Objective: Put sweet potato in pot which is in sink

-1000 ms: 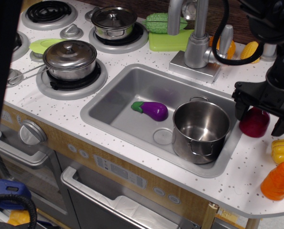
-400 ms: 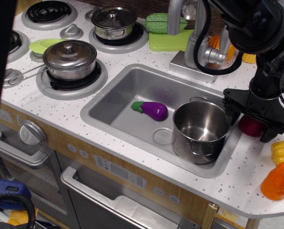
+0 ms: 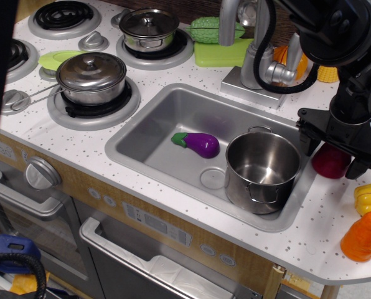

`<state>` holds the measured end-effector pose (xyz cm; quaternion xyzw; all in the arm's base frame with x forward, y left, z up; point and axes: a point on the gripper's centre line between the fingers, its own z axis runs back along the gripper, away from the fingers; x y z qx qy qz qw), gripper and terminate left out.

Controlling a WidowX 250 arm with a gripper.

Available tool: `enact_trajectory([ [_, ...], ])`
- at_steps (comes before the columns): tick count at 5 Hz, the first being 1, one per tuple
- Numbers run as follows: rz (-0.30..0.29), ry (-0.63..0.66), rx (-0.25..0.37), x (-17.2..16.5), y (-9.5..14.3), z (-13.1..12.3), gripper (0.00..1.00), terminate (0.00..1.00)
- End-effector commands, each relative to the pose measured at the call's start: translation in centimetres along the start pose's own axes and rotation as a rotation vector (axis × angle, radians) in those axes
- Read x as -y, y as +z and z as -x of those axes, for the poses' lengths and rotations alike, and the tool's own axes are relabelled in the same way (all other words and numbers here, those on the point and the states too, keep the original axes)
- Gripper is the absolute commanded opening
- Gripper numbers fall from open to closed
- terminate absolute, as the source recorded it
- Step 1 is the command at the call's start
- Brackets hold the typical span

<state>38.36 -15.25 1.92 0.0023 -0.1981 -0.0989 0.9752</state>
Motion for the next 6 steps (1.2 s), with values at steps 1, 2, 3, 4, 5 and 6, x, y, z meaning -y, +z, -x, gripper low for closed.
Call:
enact_trajectory([
  [1, 0.004, 0.016, 0.068, -0.6, 2.1, -2.3, 1.00, 0.00],
  [2, 0.016, 0.030, 0.071, -0.7, 2.2, -2.3, 0.00, 0.00],
  [3, 0.014, 0.038, 0.076, -0.7, 2.1, -2.1, 0.00, 0.00],
  [4, 0.001, 0.021, 0.046, -1.0, 3.3, -2.2, 0.00, 0.00],
  [5, -0.018, -0.022, -0.014, -1.9, 5.5, -2.6, 0.00, 0.00],
  [6, -0.037, -0.077, -0.029, -3.4, 6.2, -2.0, 0.00, 0.00],
])
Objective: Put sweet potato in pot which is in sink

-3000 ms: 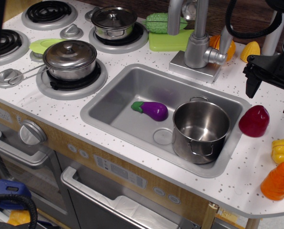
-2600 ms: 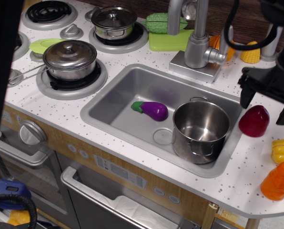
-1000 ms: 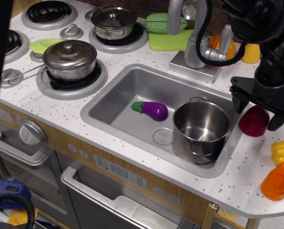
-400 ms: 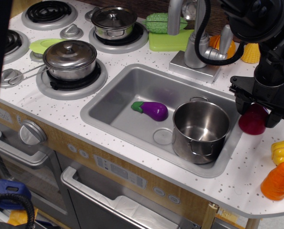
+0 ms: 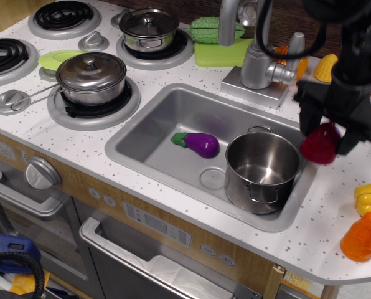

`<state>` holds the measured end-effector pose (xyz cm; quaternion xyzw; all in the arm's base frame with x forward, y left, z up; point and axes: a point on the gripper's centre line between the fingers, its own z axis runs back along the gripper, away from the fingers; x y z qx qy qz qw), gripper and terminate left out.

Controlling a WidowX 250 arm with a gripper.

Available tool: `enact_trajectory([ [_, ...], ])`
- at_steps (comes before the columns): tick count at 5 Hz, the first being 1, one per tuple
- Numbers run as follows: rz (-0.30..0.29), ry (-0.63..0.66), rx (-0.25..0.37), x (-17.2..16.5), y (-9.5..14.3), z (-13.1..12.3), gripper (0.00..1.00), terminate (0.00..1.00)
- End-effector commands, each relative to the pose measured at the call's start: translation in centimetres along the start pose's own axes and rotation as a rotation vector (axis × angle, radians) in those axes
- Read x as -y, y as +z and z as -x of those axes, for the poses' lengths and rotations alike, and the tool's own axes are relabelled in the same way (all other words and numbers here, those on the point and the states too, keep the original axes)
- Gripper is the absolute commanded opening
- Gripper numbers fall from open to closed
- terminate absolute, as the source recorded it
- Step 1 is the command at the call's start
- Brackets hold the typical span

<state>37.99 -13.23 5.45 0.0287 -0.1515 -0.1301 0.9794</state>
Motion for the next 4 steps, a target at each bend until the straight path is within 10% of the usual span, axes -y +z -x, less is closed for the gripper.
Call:
enact_trajectory([
  [1, -0.008, -0.060, 0.070, -3.4, 2.8, 0.0, 0.00, 0.00],
  [2, -0.006, -0.073, 0.070, -4.6, 2.4, 0.7, 1.00, 0.00],
  [4, -0.006, -0.073, 0.070, -4.6, 2.4, 0.7, 1.00, 0.00],
])
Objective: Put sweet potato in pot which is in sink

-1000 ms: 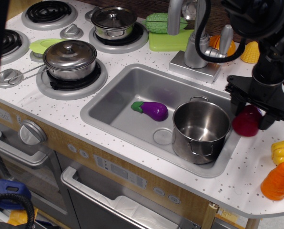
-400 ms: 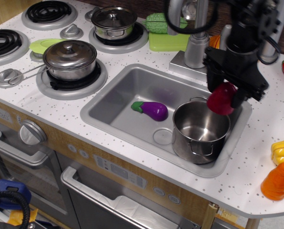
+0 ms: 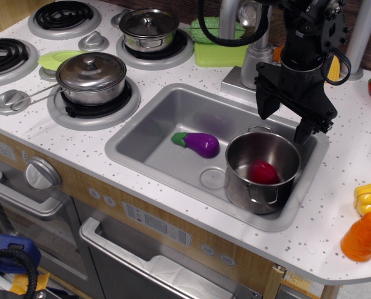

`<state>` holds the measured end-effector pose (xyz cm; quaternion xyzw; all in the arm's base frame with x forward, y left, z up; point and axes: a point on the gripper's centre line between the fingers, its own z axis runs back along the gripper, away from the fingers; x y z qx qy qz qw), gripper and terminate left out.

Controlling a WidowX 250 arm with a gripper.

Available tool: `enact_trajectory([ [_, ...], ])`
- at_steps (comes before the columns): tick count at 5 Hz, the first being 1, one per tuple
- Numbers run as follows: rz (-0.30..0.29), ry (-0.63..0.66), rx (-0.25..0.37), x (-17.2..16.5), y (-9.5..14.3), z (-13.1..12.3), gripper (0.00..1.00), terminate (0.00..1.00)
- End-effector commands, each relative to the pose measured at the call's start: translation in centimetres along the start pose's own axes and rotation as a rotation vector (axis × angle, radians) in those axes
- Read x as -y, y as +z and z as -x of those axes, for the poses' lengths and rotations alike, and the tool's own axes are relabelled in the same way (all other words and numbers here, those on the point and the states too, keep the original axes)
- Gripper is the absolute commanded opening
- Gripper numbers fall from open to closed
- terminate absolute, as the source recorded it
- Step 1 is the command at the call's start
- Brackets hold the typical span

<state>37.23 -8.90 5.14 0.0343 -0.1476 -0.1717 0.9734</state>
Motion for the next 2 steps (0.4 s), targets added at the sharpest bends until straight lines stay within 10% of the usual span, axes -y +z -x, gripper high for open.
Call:
enact_trajectory([
  [1, -0.011, 0.011, 0.074, -0.69, 2.53, -1.19, 1.00, 0.00],
  [2, -0.011, 0.011, 0.074, -0.69, 2.53, -1.19, 1.00, 1.00],
])
